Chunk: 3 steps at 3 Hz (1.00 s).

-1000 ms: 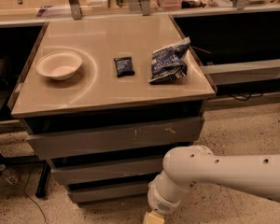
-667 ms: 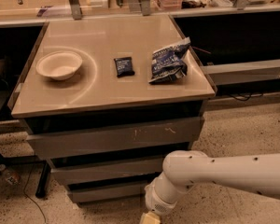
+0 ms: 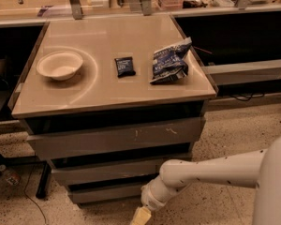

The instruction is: Open bottom drawer

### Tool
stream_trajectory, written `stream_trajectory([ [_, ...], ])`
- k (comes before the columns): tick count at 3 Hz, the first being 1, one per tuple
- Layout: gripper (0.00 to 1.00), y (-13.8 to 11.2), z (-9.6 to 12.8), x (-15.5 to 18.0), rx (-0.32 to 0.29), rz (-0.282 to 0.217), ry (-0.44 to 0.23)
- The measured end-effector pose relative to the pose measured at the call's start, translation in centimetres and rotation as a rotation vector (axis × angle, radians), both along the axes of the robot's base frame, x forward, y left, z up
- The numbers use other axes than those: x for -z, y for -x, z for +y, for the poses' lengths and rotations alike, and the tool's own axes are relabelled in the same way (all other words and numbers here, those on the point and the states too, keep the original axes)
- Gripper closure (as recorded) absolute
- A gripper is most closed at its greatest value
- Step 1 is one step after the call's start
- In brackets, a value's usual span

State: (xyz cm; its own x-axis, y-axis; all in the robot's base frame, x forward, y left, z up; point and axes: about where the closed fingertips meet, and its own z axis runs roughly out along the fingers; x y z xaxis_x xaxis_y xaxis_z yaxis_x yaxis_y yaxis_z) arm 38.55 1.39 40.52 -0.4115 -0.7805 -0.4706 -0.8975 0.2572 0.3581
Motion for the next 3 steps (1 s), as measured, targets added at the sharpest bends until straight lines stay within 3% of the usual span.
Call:
stream_trajectory([
  [1,0.00,-2.7,0.7,4.7,0.026,-0.004,-0.007],
  [3,0.00,-2.7,1.2,6.1,0.028,0.019,-0.023],
])
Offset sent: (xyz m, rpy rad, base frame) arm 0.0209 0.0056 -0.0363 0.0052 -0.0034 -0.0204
